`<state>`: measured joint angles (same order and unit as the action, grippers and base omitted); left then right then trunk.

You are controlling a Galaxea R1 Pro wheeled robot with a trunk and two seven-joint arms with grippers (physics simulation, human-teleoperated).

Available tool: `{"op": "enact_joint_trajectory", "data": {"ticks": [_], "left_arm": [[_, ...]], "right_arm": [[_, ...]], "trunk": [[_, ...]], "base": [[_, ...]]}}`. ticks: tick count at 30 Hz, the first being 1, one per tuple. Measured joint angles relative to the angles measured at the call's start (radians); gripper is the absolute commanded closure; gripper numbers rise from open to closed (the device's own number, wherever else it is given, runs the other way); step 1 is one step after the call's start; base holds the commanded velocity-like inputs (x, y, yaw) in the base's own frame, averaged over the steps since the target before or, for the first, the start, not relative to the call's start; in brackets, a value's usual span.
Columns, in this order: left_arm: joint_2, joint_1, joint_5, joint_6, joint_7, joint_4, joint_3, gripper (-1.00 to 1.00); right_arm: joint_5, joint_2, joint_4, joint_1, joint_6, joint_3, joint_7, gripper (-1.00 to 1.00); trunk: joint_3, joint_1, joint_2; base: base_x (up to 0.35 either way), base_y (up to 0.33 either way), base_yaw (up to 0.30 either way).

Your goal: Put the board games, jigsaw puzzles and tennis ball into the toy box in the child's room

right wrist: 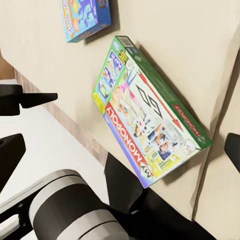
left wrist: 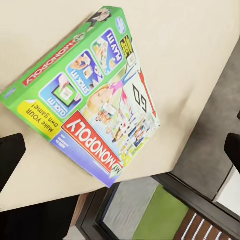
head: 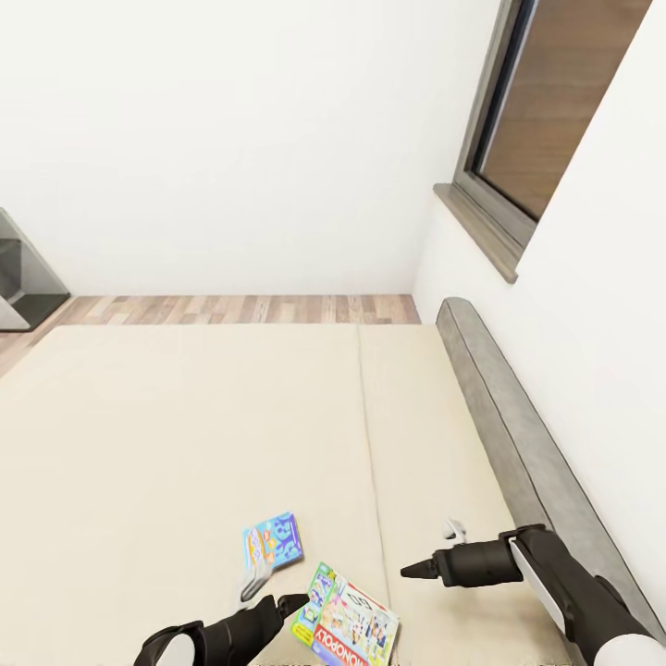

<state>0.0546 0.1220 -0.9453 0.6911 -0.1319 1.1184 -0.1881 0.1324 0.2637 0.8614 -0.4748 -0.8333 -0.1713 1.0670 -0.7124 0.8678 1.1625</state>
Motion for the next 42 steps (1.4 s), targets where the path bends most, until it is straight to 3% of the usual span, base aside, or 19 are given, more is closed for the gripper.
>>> {"op": "enact_joint_trajectory", "data": {"ticks": [42], "left_arm": [[0.0,0.015,0.002,-0.005,-0.002,-0.001,-0.001,-1.0]], "right_arm": [[0.0,0.003,0.0,-0.007,0.001,0.002,-0.001,-1.0]], "trunk": [[-0.068,0.0,0.0]], "base": [[0.0,0.0,0.0]]}}
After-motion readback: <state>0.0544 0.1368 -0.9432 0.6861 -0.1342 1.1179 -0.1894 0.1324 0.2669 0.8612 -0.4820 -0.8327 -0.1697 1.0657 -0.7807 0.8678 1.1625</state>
